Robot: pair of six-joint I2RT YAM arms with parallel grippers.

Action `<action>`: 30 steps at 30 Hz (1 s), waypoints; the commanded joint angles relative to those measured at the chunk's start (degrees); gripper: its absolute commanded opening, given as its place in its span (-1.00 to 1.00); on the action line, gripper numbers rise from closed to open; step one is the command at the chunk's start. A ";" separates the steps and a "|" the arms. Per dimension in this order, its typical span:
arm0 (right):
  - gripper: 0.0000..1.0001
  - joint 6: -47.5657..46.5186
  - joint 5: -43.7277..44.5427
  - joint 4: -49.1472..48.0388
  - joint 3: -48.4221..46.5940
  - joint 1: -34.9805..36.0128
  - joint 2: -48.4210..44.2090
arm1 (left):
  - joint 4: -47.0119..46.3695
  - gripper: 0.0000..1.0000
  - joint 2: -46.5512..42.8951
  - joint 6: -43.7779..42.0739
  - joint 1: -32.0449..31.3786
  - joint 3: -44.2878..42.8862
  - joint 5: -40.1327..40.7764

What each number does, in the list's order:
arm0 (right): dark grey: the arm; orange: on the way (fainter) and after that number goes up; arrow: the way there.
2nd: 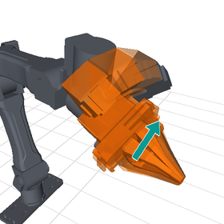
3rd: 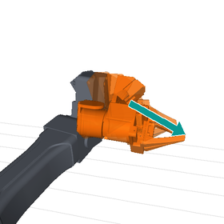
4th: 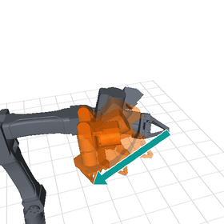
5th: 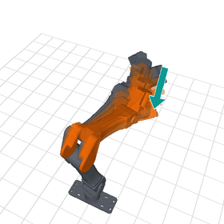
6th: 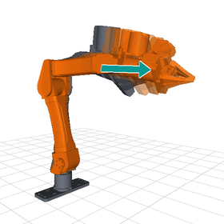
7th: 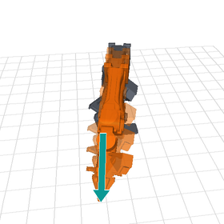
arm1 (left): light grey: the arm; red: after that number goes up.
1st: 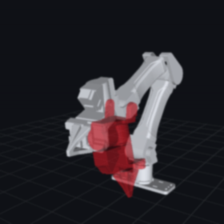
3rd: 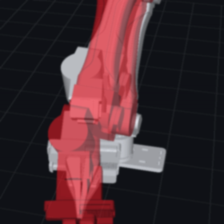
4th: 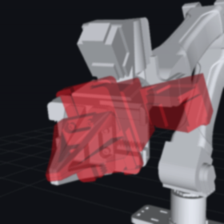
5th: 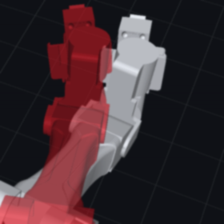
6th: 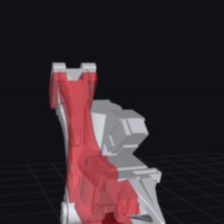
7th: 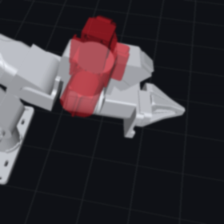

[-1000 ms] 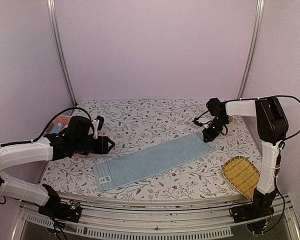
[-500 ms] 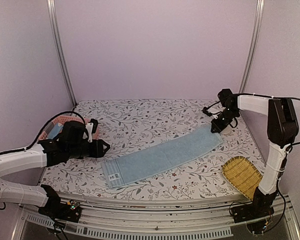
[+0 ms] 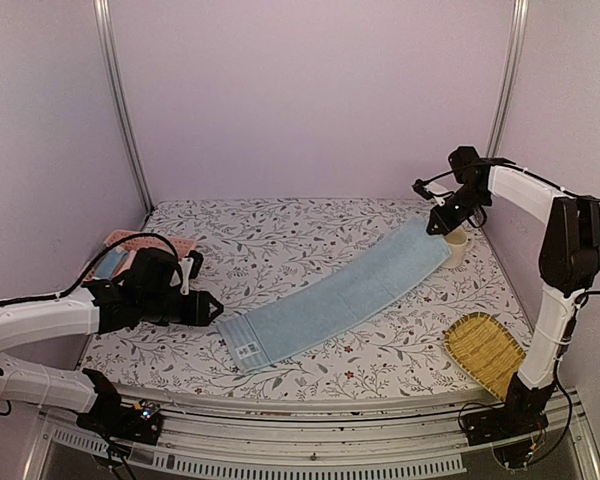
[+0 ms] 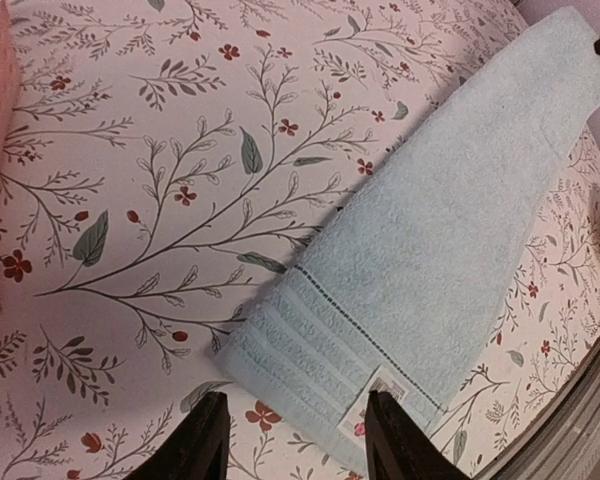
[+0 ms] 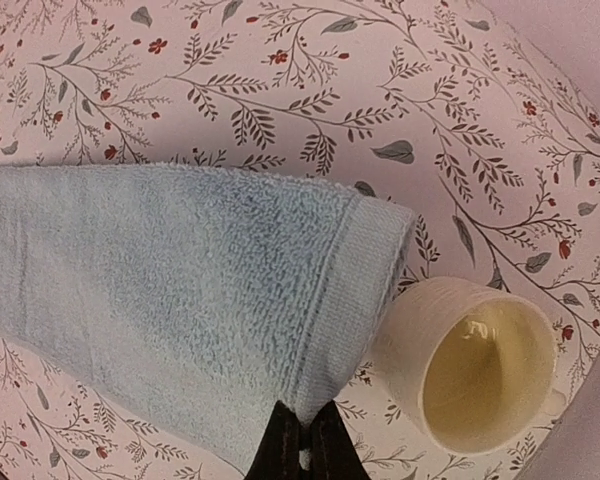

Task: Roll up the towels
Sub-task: Pick up the towel from the center of the board, then fold the towel at the center of the board.

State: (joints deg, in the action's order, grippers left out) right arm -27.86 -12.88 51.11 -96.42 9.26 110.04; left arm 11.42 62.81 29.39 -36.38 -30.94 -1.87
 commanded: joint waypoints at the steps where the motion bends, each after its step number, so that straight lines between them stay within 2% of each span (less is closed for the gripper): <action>1: -0.95 0.68 0.99 3.36 -6.41 -1.17 0.35 | 1.24 -0.05 -0.43 0.22 -0.76 1.30 -1.47; 8: -0.95 0.50 -13.95 9.28 -7.97 1.75 3.03 | 1.65 -0.05 0.04 0.41 -0.84 1.28 -1.36; 25: -0.95 5.04 -31.28 10.26 -5.05 13.46 9.60 | -0.20 -0.07 3.69 1.34 -1.68 1.49 -2.51; 30: -0.95 7.83 -34.11 5.02 -2.91 16.16 9.72 | -0.42 -0.24 4.28 2.29 -2.45 1.51 -5.07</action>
State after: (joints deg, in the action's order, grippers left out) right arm -22.65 -41.74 60.20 -101.45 23.31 119.20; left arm 12.03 66.61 30.72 -37.85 -30.02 -4.32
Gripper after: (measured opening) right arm 0.042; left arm 0.405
